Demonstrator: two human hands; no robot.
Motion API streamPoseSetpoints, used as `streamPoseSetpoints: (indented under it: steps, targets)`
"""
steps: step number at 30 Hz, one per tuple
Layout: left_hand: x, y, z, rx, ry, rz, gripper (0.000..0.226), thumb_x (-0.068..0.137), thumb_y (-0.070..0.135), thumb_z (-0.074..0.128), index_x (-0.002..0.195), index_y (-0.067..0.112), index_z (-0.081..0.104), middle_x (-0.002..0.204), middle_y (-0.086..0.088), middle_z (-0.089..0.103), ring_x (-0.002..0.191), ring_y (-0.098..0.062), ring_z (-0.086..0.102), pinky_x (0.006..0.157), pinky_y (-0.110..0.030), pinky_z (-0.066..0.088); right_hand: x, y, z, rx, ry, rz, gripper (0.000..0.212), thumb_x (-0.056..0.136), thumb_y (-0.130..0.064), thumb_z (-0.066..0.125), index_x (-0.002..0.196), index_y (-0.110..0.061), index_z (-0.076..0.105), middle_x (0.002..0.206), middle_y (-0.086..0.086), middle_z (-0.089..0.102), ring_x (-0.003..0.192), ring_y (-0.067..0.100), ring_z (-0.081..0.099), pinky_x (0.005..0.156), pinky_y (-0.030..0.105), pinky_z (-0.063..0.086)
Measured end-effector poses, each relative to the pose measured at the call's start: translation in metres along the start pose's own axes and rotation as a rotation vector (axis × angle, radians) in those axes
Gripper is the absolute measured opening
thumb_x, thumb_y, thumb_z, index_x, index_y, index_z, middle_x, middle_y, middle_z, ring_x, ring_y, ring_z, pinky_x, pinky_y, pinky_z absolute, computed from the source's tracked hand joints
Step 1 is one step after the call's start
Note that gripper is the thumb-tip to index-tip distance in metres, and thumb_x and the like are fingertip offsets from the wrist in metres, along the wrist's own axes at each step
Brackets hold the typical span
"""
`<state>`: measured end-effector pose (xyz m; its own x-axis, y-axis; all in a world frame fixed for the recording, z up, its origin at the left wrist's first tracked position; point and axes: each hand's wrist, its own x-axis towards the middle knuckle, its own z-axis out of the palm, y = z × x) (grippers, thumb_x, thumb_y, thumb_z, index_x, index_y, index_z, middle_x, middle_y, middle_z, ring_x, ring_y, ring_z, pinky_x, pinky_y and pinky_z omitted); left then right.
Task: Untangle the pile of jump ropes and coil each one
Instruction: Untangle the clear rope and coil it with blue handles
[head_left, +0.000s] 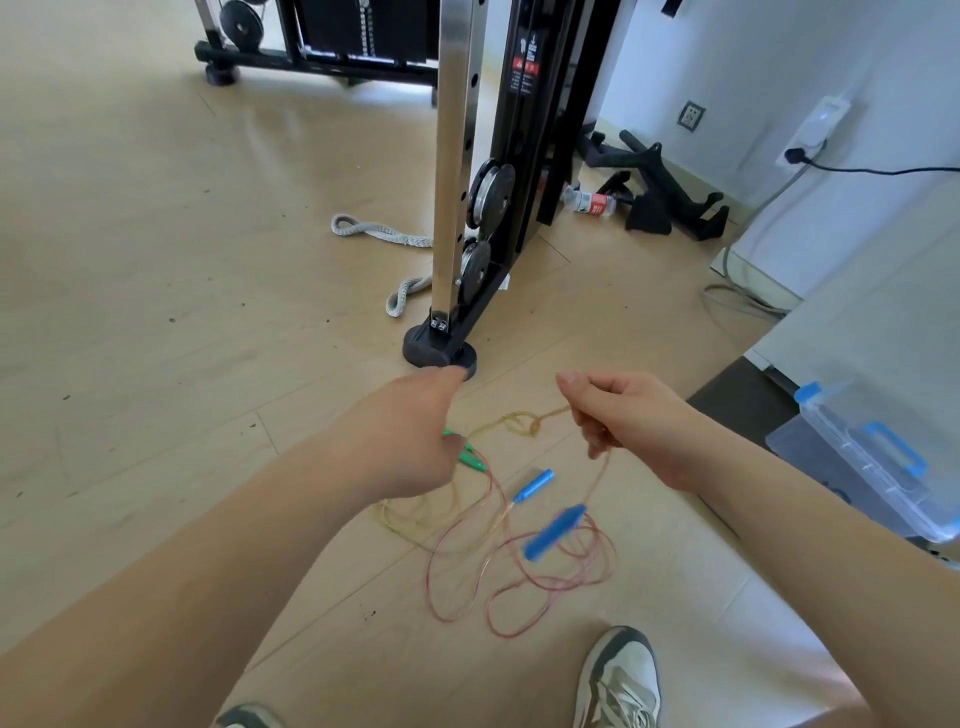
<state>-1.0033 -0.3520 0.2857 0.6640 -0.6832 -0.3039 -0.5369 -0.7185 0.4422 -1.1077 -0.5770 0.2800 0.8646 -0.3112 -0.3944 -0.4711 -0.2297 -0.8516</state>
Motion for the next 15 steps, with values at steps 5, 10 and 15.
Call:
streamPoseSetpoints:
  steps: [5, 10, 15]
  targets:
    - [-0.006, 0.034, 0.006, -0.61, 0.016, 0.204, 0.06, 0.089, 0.024, 0.073, 0.143, 0.032, 0.049, 0.116, 0.018, 0.07, 0.112, 0.005, 0.062, 0.094, -0.02, 0.05, -0.011, -0.022, 0.018, 0.155, -0.107, -0.126, 0.046, 0.094, -0.051, 0.062, 0.069, -0.013, 0.057, 0.057, 0.001, 0.039, 0.053, 0.019, 0.037, 0.058, 0.034, 0.041]
    - [-0.003, 0.029, -0.003, -0.436, -0.033, 0.1, 0.016, 0.102, 0.033, 0.055, 0.097, 0.025, 0.068, 0.068, 0.007, 0.068, 0.057, -0.001, 0.065, 0.056, -0.018, 0.046, 0.004, -0.009, 0.006, 0.043, 0.199, -0.055, 0.049, 0.095, -0.054, 0.063, 0.069, -0.013, 0.057, 0.052, -0.003, 0.036, 0.049, 0.017, 0.031, 0.051, 0.03, 0.03]
    - [0.003, 0.002, -0.004, 0.096, -0.093, 0.009, 0.032, 0.101, 0.043, 0.054, 0.079, 0.021, 0.061, 0.076, 0.005, 0.062, 0.072, -0.015, 0.059, 0.061, -0.028, 0.041, 0.014, 0.029, -0.025, -0.254, 0.607, 0.168, 0.057, 0.098, -0.051, 0.058, 0.082, 0.004, 0.059, 0.066, 0.008, 0.047, 0.061, 0.022, 0.044, 0.053, 0.028, 0.033]
